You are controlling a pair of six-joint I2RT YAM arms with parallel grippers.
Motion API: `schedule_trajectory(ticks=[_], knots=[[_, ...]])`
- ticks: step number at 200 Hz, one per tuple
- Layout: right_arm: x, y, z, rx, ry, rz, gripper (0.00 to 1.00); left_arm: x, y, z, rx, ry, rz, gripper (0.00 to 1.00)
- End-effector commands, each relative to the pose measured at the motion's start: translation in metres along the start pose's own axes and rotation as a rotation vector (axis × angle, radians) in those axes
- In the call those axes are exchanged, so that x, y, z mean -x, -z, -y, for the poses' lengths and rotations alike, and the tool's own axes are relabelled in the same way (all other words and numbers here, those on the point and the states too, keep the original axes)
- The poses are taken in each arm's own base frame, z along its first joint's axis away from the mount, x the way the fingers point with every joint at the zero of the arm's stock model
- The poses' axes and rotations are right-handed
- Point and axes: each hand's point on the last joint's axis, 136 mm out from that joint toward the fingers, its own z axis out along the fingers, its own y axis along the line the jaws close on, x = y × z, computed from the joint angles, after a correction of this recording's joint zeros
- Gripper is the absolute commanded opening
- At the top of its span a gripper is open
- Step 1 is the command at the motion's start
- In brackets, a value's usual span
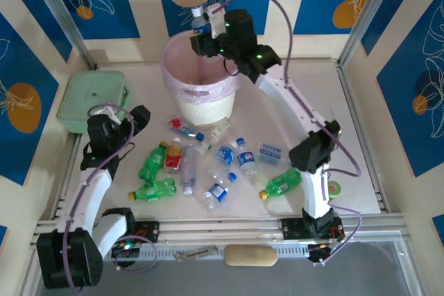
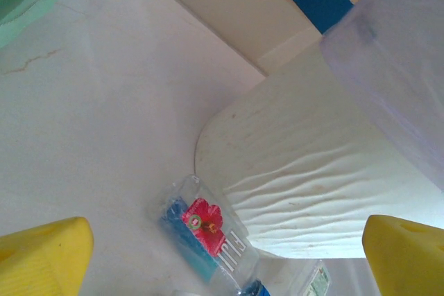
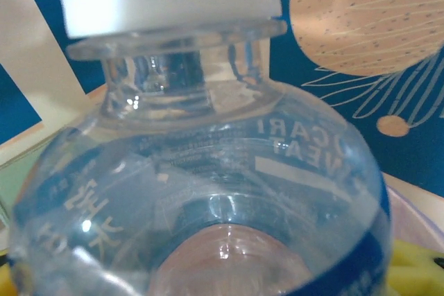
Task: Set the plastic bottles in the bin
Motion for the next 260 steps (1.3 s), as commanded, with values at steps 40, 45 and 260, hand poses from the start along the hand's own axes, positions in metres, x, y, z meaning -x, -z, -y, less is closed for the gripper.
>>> schedule_trajectory(ticks=[40,45,260], knots=[[-0.064,-0.06,-0.016,0.04,0.002,-0.174,0.62,-0.014,0.012,0.0,-0.003,-0.075,-0.055,0.99],[-0.072,-0.064,-0.016,0.042,0.0,-0.192,0.62,-0.014,0.012,-0.001,-0.001,-0.075,-0.055,0.99],[-0.128,-0.077,-0.033,0.046,0.044,-0.334,0.99,-0.016,0.004,-0.001,-0.021,-0.04,-0.072,0.99]])
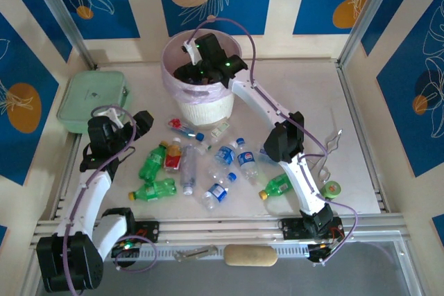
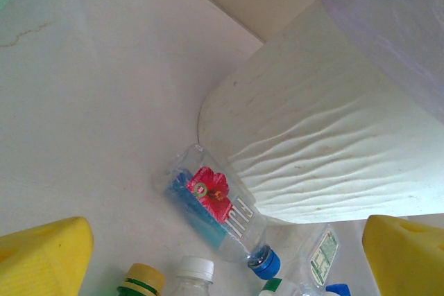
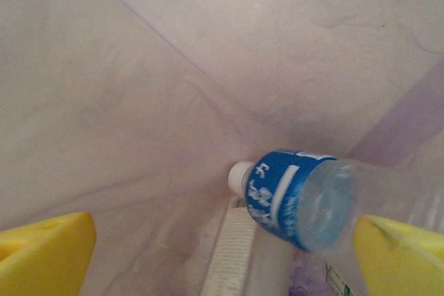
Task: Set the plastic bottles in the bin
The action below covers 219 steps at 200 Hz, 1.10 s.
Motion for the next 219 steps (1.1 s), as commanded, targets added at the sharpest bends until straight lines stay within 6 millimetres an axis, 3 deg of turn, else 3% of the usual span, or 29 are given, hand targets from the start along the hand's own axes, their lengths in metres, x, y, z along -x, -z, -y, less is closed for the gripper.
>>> schedule_trajectory(ticks=[1,31,52,92,119,156,178,203,219], knots=[[0.007,0.004,-0.008,-0.002,0.026,0.016,0.99,0.001,0.001,0.002,-0.022,0.001,0.007,0.99],[0.022,0.013,-0.013,0.003,0.034,0.055,0.99,0.001,0.001,0.002,-0.023,0.001,0.005,0.99],[0.043,0.03,-0.018,0.021,0.035,0.118,0.99,0.001,0.001,0.004,-0.029,0.0,0.002,1.0],[0.096,0.09,-0.023,0.032,0.053,0.284,0.99,0.002,0.001,0.021,-0.116,-0.026,-0.006,0.99],[0.108,0.126,-0.023,0.02,0.061,0.324,0.99,0.005,0.003,0.034,-0.179,-0.043,0.007,0.99],[0.091,0.16,-0.018,0.007,0.043,0.298,0.99,0.007,0.005,0.044,-0.22,-0.056,0.025,0.99],[0.068,0.179,-0.019,0.01,0.046,0.276,0.99,0.005,0.005,0.051,-0.24,-0.066,0.018,0.99],[0.024,0.192,-0.011,-0.015,0.022,0.203,0.99,-0.001,0.001,0.058,-0.258,-0.076,0.0,0.99],[-0.015,0.196,0.002,-0.049,-0.022,0.127,0.99,-0.009,-0.003,0.065,-0.269,-0.087,-0.02,1.0]])
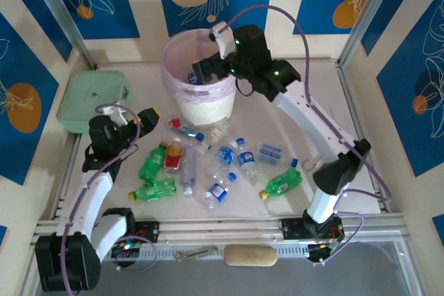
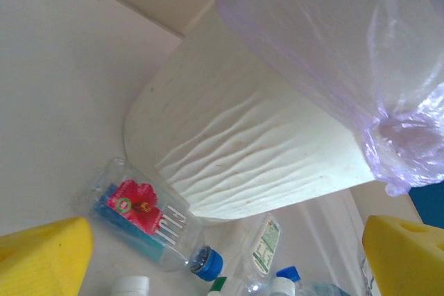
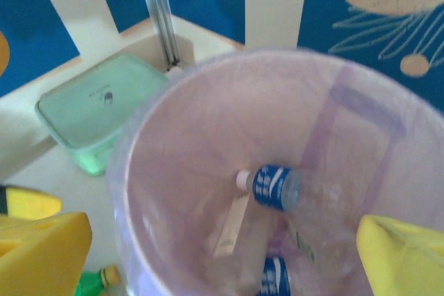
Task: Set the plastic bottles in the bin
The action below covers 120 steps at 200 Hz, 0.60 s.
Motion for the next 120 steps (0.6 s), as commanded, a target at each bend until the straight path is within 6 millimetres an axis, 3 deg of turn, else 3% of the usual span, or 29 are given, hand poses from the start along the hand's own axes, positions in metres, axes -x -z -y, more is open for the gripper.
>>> schedule_trajectory(ticks=[1,34,75,120], knots=[[-0.047,0.011,0.016,-0.045,-0.044,-0.096,0.99,-0.005,-0.007,0.015,-0.052,-0.022,-0.011,0.99],[-0.13,0.04,0.045,-0.129,-0.18,-0.299,0.99,-0.027,-0.027,0.03,-0.077,-0.051,-0.079,0.99],[-0.222,0.079,0.066,-0.175,-0.38,-0.494,0.99,-0.056,-0.06,0.054,-0.116,-0.091,-0.165,0.99],[-0.318,0.106,0.049,-0.171,-0.485,-0.795,0.99,-0.06,-0.08,0.065,-0.122,-0.083,-0.167,1.0]])
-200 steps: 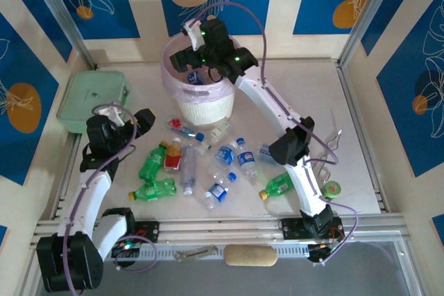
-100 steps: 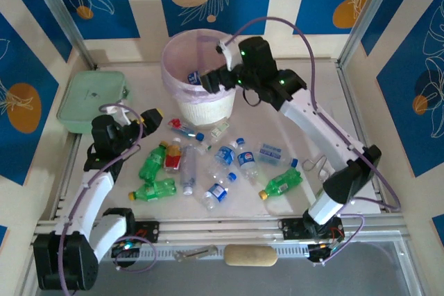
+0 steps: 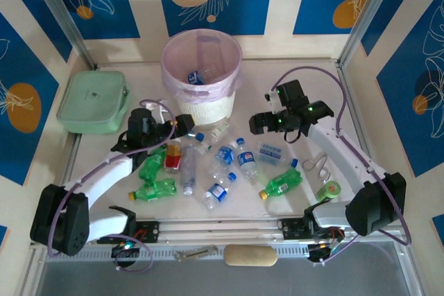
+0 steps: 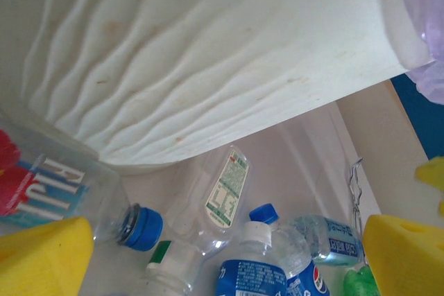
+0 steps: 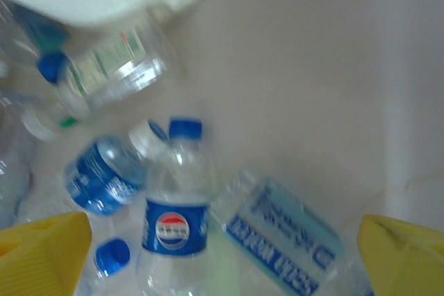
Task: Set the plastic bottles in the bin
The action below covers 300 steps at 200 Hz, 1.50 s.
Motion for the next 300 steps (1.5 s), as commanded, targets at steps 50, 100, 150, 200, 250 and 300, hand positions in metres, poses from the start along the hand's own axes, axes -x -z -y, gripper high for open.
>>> schedule_trajectory(ticks=[50,100,150,200,250,300], knots=[[-0.094,-0.02,0.023,-0.237,0.033,-0.362,0.99,0.029,-0.006,0.018,-0.022,-0.029,0.091,0.99],[-0.104,-0.037,0.039,-0.4,0.132,-0.508,0.99,0.027,0.004,0.015,0.014,-0.066,0.091,0.99],[-0.1,-0.057,0.051,-0.447,0.208,-0.537,0.99,0.027,0.011,0.011,0.043,-0.088,0.108,0.99],[-0.055,-0.08,0.056,-0.307,0.114,-0.406,0.99,0.027,0.016,0.013,0.046,-0.09,0.116,0.99],[-0.049,-0.104,0.065,-0.258,0.062,-0.407,0.99,0.03,0.025,0.012,0.074,-0.112,0.133,0.99],[-0.061,-0.119,0.067,-0.243,0.04,-0.443,0.99,0.03,0.026,0.011,0.081,-0.109,0.138,0.99]])
